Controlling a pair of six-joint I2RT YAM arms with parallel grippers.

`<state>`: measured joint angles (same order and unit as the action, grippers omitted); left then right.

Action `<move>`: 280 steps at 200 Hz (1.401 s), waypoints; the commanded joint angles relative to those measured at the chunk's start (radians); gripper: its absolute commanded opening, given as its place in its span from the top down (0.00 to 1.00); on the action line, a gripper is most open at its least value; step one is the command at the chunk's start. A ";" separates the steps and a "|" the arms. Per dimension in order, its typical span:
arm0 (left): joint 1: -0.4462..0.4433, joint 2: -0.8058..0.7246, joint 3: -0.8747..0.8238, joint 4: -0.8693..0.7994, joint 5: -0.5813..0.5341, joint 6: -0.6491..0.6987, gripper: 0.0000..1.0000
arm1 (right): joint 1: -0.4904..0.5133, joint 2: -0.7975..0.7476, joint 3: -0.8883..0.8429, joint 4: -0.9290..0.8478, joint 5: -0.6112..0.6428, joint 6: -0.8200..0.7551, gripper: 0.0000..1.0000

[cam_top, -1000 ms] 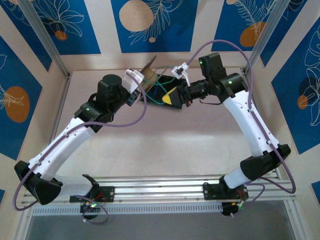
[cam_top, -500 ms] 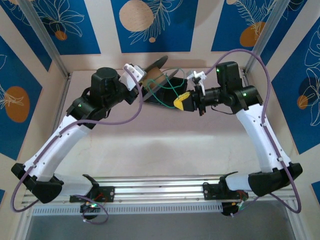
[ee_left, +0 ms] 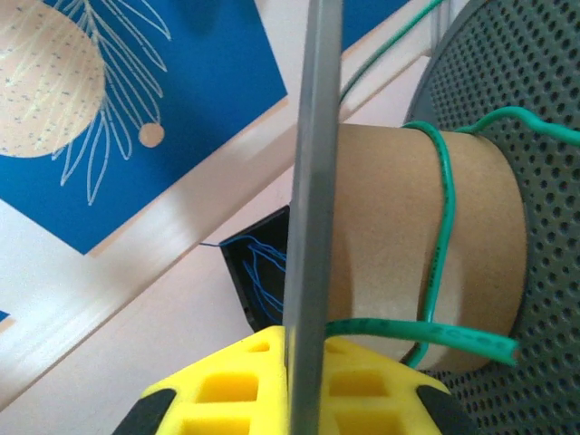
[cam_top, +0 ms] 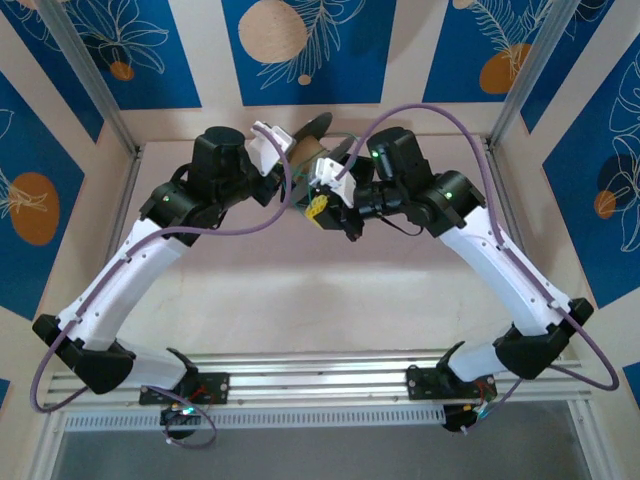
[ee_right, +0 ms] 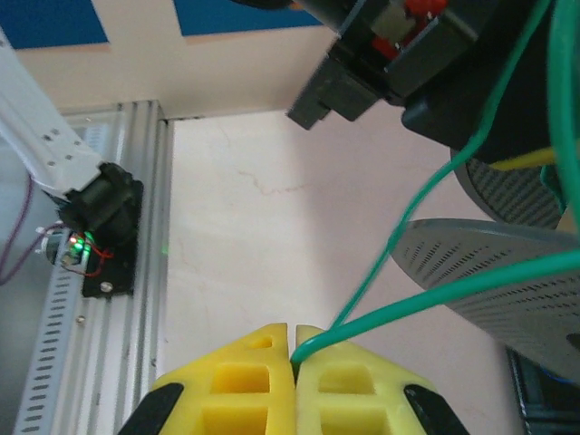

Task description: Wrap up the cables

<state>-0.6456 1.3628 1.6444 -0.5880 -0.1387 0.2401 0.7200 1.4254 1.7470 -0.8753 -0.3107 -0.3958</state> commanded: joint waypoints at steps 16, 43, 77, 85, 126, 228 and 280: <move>0.029 -0.060 -0.034 0.326 -0.093 -0.174 1.00 | 0.031 0.029 -0.013 -0.107 -0.042 0.076 0.83; 0.029 -0.106 -0.134 0.377 -0.105 -0.181 1.00 | 0.000 -0.063 -0.089 0.035 -0.123 0.234 0.59; 0.029 -0.142 -0.217 0.424 -0.113 -0.214 1.00 | -0.107 -0.261 -0.319 0.352 -0.264 0.519 0.37; 0.030 -0.150 -0.232 0.436 -0.112 -0.226 1.00 | -0.149 -0.307 -0.374 0.444 -0.309 0.609 0.36; 0.030 -0.162 -0.273 0.483 -0.102 -0.263 1.00 | -0.314 -0.400 -0.584 0.792 -0.359 1.091 0.30; 0.030 -0.221 -0.268 0.477 -0.096 -0.294 1.00 | -0.561 -0.404 -0.829 1.047 -0.214 1.710 0.34; 0.029 -0.259 -0.245 0.458 -0.059 -0.347 1.00 | -0.623 -0.408 -0.974 1.144 -0.268 1.812 0.43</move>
<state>-0.6239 1.1507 1.3491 -0.2241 -0.2253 -0.0528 0.1040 1.0195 0.7841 0.2276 -0.5541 1.3655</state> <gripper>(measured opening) 0.073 0.588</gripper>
